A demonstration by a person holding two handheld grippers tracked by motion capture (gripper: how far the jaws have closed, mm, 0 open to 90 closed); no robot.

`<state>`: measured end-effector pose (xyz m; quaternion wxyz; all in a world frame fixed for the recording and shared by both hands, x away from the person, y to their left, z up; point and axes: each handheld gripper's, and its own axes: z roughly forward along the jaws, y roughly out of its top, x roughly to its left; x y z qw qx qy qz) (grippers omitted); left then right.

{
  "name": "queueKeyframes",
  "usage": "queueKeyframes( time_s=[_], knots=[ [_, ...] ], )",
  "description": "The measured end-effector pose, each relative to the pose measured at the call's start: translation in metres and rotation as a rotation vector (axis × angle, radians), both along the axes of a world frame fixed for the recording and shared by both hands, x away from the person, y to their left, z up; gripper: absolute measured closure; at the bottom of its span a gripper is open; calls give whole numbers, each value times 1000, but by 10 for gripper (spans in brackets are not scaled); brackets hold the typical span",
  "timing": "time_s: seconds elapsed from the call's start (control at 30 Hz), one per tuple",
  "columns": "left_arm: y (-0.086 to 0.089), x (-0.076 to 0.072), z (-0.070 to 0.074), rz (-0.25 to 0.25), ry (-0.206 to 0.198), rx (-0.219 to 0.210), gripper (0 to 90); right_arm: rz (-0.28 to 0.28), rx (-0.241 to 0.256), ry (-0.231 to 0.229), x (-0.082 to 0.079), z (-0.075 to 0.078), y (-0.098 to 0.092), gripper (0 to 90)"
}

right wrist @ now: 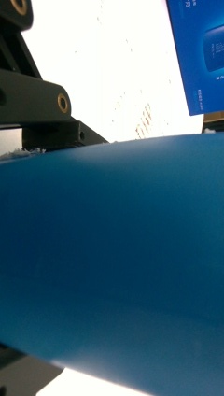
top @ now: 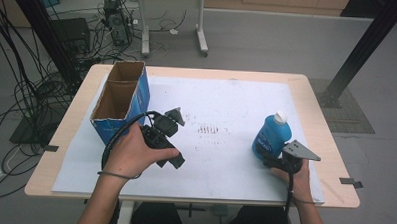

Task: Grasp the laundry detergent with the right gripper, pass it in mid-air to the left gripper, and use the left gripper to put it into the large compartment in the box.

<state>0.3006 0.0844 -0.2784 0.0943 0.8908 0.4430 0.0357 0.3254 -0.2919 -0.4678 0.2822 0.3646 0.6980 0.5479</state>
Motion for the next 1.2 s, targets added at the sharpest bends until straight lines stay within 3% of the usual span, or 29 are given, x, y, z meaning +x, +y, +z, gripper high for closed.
queueKeyframes(
  time_s=[0.67,0.87,1.2],
  knots=[
    [2,1,-2,-14,-3,-21,82,1,4,7,0,1,0,408],
    [2,3,3,-25,-18,-29,83,-4,32,26,2,3,-2,410],
    [0,9,18,-47,-52,-43,83,43,30,76,9,32,-9,411]
  ],
)
